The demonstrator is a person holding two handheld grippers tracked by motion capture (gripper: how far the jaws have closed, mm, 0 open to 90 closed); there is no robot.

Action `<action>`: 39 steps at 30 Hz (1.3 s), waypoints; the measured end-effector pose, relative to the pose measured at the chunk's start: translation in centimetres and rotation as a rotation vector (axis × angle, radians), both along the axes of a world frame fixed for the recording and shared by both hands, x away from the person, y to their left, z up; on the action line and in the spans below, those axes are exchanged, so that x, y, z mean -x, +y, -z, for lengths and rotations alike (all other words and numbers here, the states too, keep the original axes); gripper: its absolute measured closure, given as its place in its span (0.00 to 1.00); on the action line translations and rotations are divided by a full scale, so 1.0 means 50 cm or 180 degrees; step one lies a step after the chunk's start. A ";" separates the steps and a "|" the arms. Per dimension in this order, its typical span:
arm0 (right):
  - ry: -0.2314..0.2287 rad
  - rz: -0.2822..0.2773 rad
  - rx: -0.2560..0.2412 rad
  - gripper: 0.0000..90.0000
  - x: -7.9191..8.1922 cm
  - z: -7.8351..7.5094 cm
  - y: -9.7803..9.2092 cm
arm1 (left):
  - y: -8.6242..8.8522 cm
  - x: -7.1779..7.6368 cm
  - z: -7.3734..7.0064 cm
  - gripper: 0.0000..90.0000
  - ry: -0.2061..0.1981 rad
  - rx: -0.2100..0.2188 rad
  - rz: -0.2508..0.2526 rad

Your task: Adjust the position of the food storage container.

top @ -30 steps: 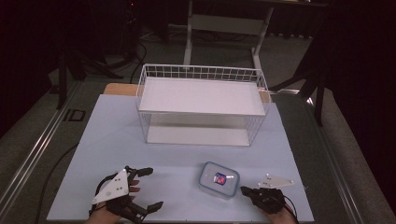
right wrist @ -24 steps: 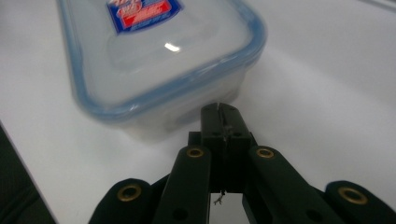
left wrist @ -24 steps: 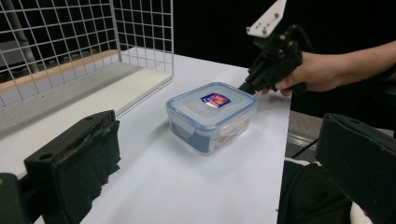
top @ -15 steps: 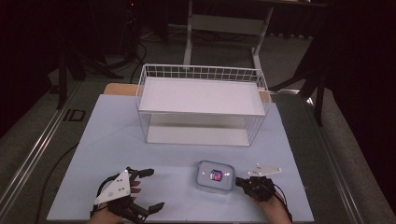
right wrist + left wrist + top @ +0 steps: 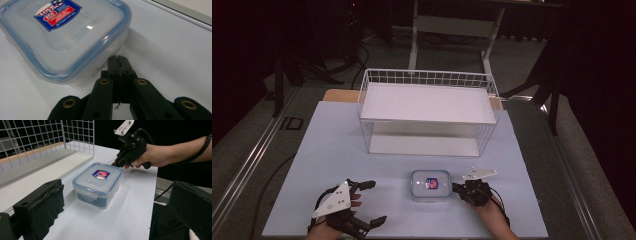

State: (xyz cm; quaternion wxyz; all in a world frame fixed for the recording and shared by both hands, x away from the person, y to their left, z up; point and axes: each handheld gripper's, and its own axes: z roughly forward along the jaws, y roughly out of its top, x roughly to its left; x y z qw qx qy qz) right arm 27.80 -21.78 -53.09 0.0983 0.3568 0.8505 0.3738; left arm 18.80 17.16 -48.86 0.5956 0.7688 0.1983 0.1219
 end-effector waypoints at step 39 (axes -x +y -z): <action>0.0102 -0.0319 -0.0085 1.00 0.003 0.008 0.115 | 0.005 -0.002 0.003 0.01 0.0062 -0.0004 0.0002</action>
